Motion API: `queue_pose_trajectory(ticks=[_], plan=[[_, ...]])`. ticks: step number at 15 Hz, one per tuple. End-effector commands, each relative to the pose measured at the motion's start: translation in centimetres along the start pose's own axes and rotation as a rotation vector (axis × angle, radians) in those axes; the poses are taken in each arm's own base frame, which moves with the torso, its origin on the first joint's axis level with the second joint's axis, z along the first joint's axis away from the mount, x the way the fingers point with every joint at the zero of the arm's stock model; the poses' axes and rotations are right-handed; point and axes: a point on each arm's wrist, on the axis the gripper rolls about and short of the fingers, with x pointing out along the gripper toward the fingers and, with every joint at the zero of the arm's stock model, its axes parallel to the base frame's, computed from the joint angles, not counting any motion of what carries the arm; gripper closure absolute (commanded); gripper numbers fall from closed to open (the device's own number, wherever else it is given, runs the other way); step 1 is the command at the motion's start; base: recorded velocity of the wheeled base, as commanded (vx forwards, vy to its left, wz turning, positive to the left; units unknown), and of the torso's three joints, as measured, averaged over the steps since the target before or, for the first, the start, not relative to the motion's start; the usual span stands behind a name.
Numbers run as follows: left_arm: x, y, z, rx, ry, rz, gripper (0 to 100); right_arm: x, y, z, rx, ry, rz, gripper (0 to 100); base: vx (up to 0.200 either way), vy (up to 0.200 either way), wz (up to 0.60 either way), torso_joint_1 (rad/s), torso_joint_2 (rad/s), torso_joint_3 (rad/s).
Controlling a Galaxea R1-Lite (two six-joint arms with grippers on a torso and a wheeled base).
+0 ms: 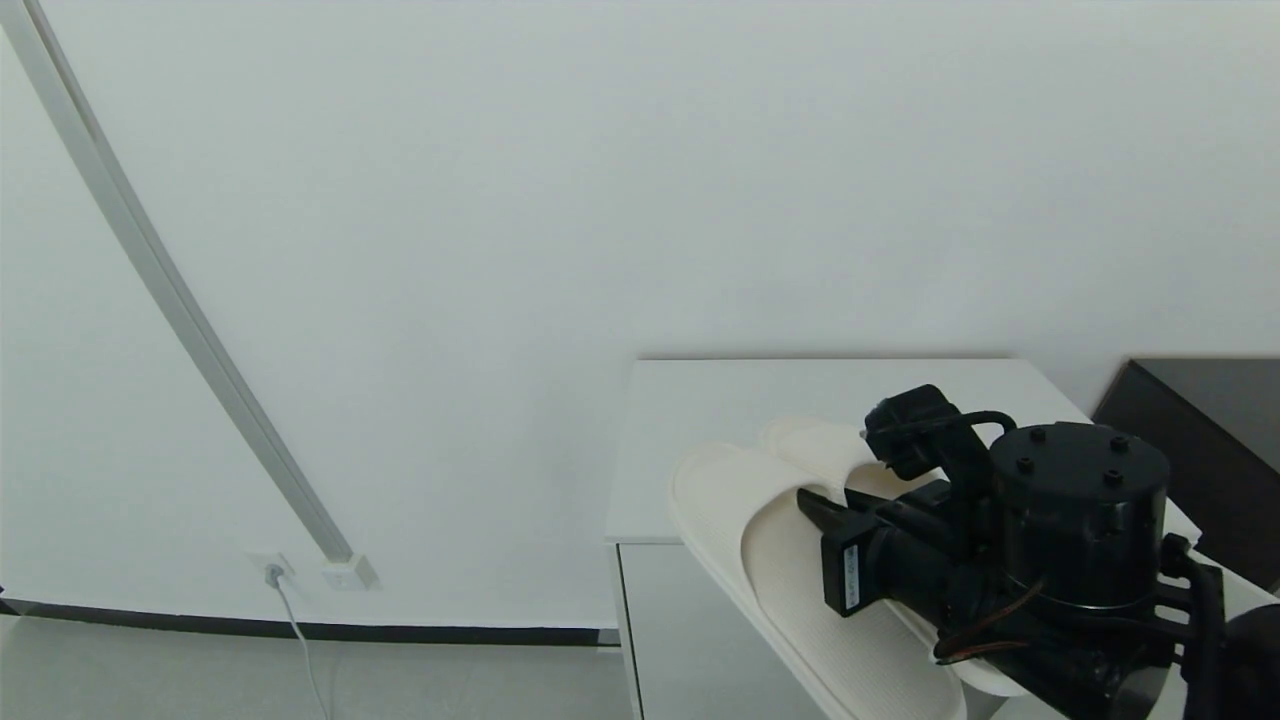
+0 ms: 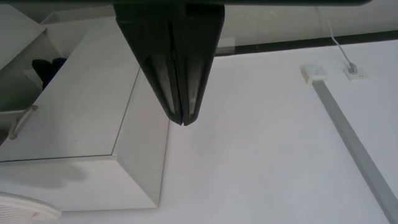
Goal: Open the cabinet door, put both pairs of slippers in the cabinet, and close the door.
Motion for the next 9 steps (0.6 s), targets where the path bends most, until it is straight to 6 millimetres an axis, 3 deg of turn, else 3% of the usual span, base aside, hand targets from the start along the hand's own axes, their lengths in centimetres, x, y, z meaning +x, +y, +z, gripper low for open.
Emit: queue_pose_trajectory(ticks=[1,6,9], plan=[[0.01,0.0,0.01,0.0,0.0,0.0,100,-0.26,0.27,0.01,-0.002,-0.002,0.011,100,0.0,0.0,0.0,0.0,0.0,0.0],[0.01,0.0,0.01,0.0,0.0,0.0,100,-0.42,0.6,-0.14,-0.005,0.001,0.022,100,0.0,0.0,0.0,0.0,0.0,0.0],[0.01,0.0,-0.01,0.0,0.002,0.0,100,-0.44,0.64,-0.17,-0.005,0.001,0.024,100,-0.2,0.0,0.0,0.009,0.01,0.002]])
